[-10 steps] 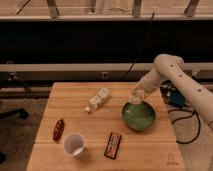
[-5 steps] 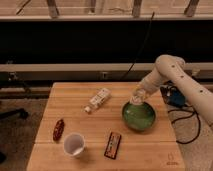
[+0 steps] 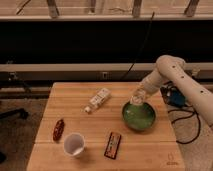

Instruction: Place the white sponge in the ceramic bowl

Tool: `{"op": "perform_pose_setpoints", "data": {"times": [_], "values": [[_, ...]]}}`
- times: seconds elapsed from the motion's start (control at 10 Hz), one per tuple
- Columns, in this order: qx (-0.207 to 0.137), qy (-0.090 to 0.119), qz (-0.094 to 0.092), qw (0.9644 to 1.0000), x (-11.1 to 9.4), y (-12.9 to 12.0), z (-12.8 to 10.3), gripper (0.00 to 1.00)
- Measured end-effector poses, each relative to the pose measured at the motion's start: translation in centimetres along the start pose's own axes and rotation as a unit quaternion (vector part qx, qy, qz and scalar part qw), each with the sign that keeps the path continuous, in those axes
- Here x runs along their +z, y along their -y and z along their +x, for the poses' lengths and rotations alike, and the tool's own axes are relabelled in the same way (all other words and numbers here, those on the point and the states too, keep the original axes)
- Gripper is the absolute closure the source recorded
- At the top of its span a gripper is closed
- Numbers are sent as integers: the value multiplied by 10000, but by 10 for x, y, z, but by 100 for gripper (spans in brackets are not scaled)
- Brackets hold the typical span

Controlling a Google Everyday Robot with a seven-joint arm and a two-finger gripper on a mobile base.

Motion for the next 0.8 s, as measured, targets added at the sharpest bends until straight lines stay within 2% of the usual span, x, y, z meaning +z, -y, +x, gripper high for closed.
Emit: {"op": "perform_pose_setpoints", "data": {"times": [0.2, 0.3, 0.5, 0.8], "values": [[-57, 20, -1, 10000, 1, 0, -1, 81], [-142, 85, -38, 9999, 5, -5, -4, 73], [-192, 255, -89, 9995, 13, -23, -12, 50], [-297, 413, -75, 9987, 16, -31, -20, 23]]}}
